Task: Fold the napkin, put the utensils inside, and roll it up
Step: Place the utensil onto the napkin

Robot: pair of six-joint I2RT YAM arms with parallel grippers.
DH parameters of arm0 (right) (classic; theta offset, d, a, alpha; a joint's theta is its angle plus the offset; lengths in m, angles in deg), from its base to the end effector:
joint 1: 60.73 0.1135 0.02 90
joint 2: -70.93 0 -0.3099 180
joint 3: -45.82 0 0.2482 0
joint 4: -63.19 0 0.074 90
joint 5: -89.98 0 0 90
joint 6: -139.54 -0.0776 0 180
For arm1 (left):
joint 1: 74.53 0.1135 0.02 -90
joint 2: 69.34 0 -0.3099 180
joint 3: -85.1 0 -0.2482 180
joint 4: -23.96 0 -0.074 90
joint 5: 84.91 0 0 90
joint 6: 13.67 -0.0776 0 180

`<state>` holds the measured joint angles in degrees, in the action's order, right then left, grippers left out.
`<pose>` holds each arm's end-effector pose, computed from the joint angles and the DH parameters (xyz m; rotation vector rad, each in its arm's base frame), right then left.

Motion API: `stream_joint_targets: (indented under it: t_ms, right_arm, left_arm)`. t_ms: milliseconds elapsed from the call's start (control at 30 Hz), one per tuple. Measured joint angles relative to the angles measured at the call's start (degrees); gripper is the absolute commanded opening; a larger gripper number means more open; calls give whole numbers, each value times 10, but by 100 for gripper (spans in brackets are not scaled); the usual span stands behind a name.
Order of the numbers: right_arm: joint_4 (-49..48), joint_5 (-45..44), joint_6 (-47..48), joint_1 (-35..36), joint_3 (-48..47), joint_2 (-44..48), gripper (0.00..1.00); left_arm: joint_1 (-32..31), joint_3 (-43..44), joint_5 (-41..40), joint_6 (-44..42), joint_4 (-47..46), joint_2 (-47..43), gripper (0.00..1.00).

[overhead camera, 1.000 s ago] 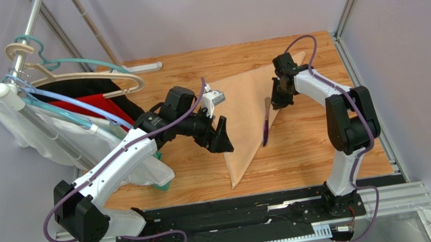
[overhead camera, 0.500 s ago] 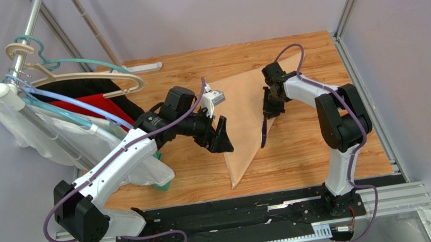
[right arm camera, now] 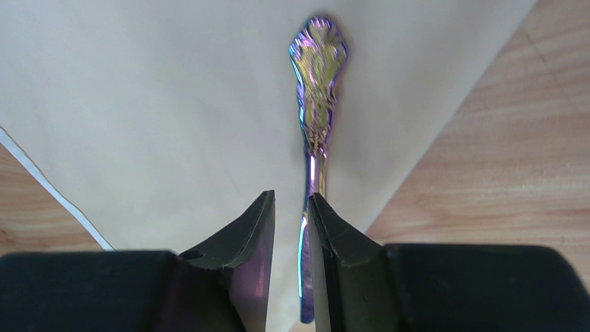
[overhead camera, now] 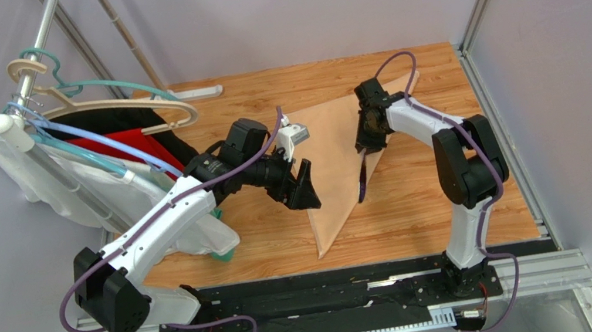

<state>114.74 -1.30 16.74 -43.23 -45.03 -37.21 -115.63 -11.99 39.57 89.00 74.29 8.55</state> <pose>0.3898 0.1211 0.1929 0.3774 2.7659 0.1934 0.1966 -0.2298 0.3401 0.9117 2.3165 -1.1425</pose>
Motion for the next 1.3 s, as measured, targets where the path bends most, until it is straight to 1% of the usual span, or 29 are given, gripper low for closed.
stream_joint_targets:
  t_ms: [233,633,933,1300]
  right_arm:
    - [2,-30,-18,0,-78,-61,28]
    - [3,-37,-19,-4,-137,-108,28]
    - [1,-37,-19,-21,-139,-130,28]
    - [-1,-38,-19,-34,-139,-130,28]
  left_arm:
    - [0,0,0,0,0,0,87]
    - [0,0,0,0,0,0,87]
    - [0,0,0,0,0,0,87]
    - [0,0,0,0,0,0,87]
